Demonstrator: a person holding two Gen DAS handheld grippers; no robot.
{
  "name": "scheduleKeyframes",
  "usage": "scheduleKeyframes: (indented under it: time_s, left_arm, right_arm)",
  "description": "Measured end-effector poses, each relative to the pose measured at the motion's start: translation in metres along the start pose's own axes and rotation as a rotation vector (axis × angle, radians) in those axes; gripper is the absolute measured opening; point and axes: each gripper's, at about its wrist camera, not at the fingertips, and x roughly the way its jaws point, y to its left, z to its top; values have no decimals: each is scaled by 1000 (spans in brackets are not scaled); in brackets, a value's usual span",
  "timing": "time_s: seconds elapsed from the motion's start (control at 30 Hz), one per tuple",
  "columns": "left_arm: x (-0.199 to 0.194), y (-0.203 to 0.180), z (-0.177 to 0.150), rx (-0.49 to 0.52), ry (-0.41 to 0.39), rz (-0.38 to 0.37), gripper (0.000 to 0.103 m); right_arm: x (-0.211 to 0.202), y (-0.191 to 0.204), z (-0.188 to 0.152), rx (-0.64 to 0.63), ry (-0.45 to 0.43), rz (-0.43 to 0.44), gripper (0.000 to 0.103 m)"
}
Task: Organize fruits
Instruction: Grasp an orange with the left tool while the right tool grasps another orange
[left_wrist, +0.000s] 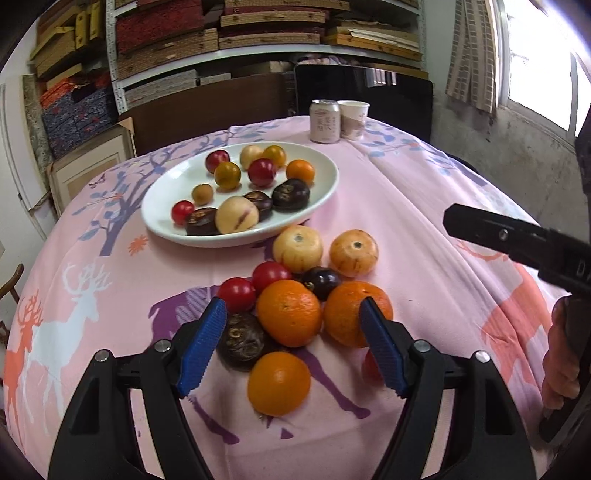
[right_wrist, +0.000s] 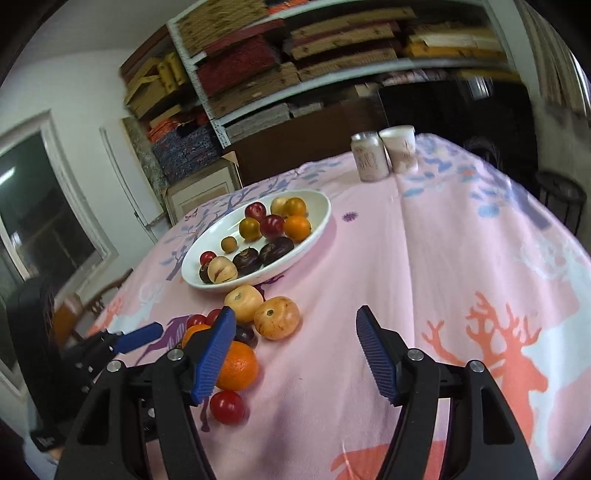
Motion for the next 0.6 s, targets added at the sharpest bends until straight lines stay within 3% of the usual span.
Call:
scheduleKeyframes:
  time_s: [0.2, 0.3, 0.43, 0.6]
  left_arm:
    - [7, 11, 4, -44, 32, -88, 67]
    - [10, 21, 4, -59, 42, -68, 58]
    - [16, 31, 4, -90, 76, -62, 57]
    - [21, 14, 6, -38, 84, -66, 45]
  right_arm:
    - [1, 3, -2, -3, 5, 14, 69]
    - [1, 6, -3, -20, 5, 11, 69]
    - [-1, 5, -3, -16, 1, 12, 69]
    - [-2, 5, -2, -15, 0, 7, 69]
